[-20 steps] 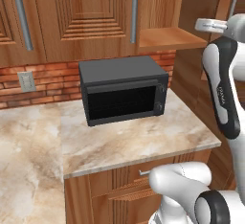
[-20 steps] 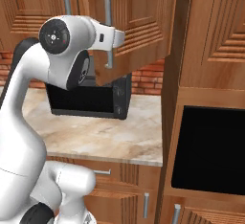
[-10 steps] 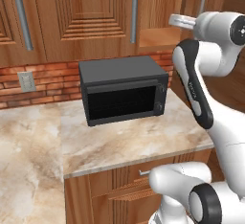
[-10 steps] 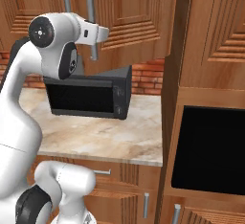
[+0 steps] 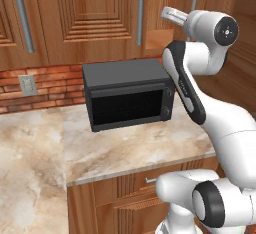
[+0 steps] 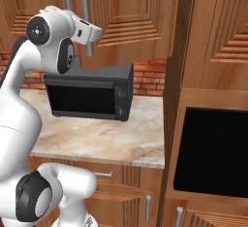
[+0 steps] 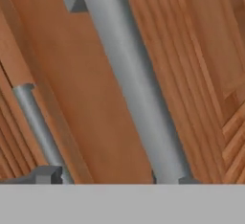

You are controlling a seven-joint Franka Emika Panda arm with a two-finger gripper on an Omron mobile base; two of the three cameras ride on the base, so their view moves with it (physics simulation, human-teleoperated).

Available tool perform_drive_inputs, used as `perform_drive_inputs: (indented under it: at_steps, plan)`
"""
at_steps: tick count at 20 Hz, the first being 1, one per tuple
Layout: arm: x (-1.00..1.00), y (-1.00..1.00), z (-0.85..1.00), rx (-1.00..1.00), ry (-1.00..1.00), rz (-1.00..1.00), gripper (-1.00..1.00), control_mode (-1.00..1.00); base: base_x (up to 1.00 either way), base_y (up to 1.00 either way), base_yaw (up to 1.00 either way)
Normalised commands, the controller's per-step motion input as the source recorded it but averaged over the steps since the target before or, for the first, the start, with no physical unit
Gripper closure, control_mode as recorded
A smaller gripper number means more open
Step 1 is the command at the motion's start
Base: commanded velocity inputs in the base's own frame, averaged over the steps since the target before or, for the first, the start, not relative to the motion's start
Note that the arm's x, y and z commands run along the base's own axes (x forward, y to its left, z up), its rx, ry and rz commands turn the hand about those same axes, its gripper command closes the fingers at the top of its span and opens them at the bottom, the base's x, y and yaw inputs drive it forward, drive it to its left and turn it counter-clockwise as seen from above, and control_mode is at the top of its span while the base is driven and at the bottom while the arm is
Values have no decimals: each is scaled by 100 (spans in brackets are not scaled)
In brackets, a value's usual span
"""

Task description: Open the cabinet. Pick the dish brush and place it next to the sink. Then close the cabinet.

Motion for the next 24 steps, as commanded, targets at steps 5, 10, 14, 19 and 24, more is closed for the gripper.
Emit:
perform_drive_inputs:
  at_steps: [5,10,14,19,24]
  plan:
    - [67,-38,3,24,-2,1,-100,-100,0,0,0]
    - [62,-41,0,25,-1,0,-100,-100,0,0,0]
    - [69,-27,0,16,0,0,-100,-100,0,0,0]
    - [80,-34,0,20,0,0,-100,-100,0,0,0]
    - [74,-48,-1,30,-7,0,-100,-100,0,0,0]
